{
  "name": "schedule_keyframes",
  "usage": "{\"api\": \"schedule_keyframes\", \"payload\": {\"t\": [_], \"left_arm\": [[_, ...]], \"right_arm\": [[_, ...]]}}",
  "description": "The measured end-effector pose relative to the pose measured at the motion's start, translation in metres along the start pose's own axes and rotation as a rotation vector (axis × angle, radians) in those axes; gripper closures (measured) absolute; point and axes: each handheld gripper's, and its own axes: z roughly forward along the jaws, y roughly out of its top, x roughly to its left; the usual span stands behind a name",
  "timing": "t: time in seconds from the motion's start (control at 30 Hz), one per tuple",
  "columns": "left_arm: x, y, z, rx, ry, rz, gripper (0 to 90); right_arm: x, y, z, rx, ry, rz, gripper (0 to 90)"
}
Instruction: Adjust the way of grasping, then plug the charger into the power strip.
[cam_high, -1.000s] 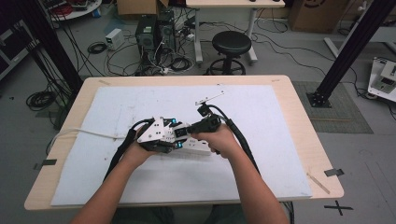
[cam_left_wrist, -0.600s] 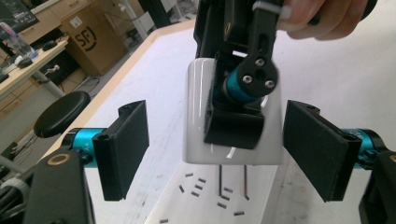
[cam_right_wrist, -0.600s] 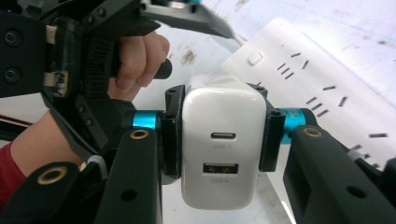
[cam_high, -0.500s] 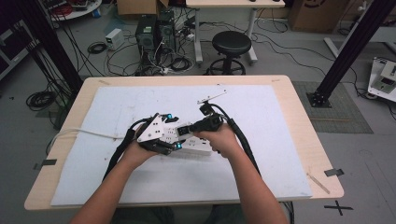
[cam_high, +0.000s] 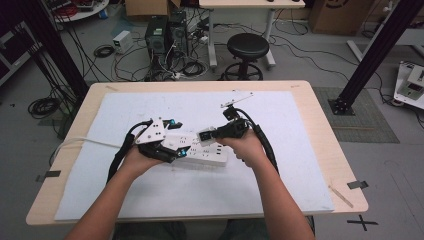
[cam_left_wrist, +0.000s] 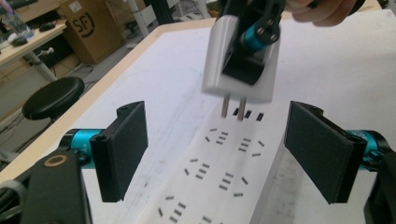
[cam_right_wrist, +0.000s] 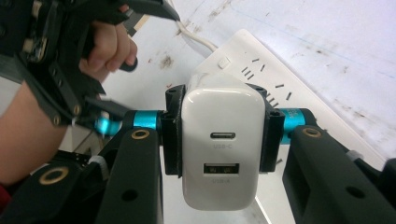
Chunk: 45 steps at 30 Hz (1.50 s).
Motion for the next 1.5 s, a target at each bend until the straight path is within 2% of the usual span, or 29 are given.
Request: {"api": "schedule_keyframes", "payload": {"t": [0.1,0.17,0.2,0.27,0.37,0.47,0.5,0.6,0.63,0.8,0.9,0.93,0.97,1.1,1.17,1.23,1.27,1.3,1.33,1.47,1.5], "left_arm": [[0.003,0.0,-0.007,0.044,0.005,-0.019,21.6],[0.004,0.0,-0.009,0.055,0.004,-0.017,21.6],[0.006,0.0,-0.015,0.093,0.017,-0.022,21.6],[0.008,0.001,-0.02,0.118,0.024,-0.036,20.3],[0.014,0.006,-0.03,0.183,0.031,-0.038,20.3],[0.019,0.011,-0.037,0.209,0.033,-0.053,20.3],[0.026,0.016,-0.044,0.254,0.037,-0.065,20.3],[0.03,0.02,-0.049,0.278,0.044,-0.073,19.3],[0.036,0.023,-0.054,0.301,0.041,-0.102,19.3],[0.051,0.025,-0.065,0.381,0.044,-0.14,19.0],[0.056,0.026,-0.069,0.396,0.052,-0.152,19.0],[0.062,0.027,-0.073,0.421,0.051,-0.156,19.0],[0.064,0.027,-0.075,0.424,0.047,-0.164,19.0],[0.076,0.028,-0.081,0.478,0.027,-0.17,19.0],[0.08,0.027,-0.084,0.48,0.022,-0.187,19.0],[0.08,0.027,-0.084,0.48,0.022,-0.187,19.0],[0.085,0.023,-0.086,0.503,0.008,-0.201,19.0],[0.085,0.023,-0.086,0.503,0.008,-0.201,19.1],[0.088,0.018,-0.084,0.513,0.003,-0.218,19.1],[0.089,0.014,-0.082,0.518,0.002,-0.211,19.0],[0.089,0.013,-0.08,0.52,-0.011,-0.203,19.0]], "right_arm": [[0.002,-0.001,-0.007,-0.006,-0.023,-0.025,62.9],[0.003,-0.002,-0.009,-0.009,-0.033,-0.032,63.0],[0.003,-0.002,-0.011,-0.011,-0.043,-0.033,63.0],[0.004,-0.003,-0.018,-0.015,-0.06,-0.054,63.0],[0.006,-0.003,-0.023,-0.01,-0.077,-0.066,63.0],[0.008,-0.003,-0.027,0.0,-0.085,-0.083,63.0],[0.01,-0.003,-0.029,0.0,-0.092,-0.082,63.0],[0.013,-0.002,-0.035,-0.003,-0.11,-0.101,63.0],[0.013,-0.002,-0.038,-0.001,-0.116,-0.103,63.0],[0.016,0.001,-0.057,0.002,-0.168,-0.134,63.0],[0.016,0.002,-0.064,0.007,-0.179,-0.133,63.0],[0.015,0.001,-0.067,0.005,-0.185,-0.136,63.0],[0.013,0.001,-0.072,0.004,-0.201,-0.132,63.0],[0.009,0.0,-0.078,0.0,-0.207,-0.134,63.0],[0.008,0.0,-0.079,0.005,-0.212,-0.131,63.0],[0.008,0.0,-0.08,0.009,-0.215,-0.126,63.0],[0.008,0.0,-0.08,0.009,-0.215,-0.126,63.0],[0.008,0.0,-0.08,0.009,-0.215,-0.126,63.0],[0.005,0.001,-0.079,0.008,-0.218,-0.127,63.0],[0.005,0.001,-0.078,0.013,-0.224,-0.135,63.0],[0.006,0.001,-0.078,0.013,-0.227,-0.129,63.0]]}}
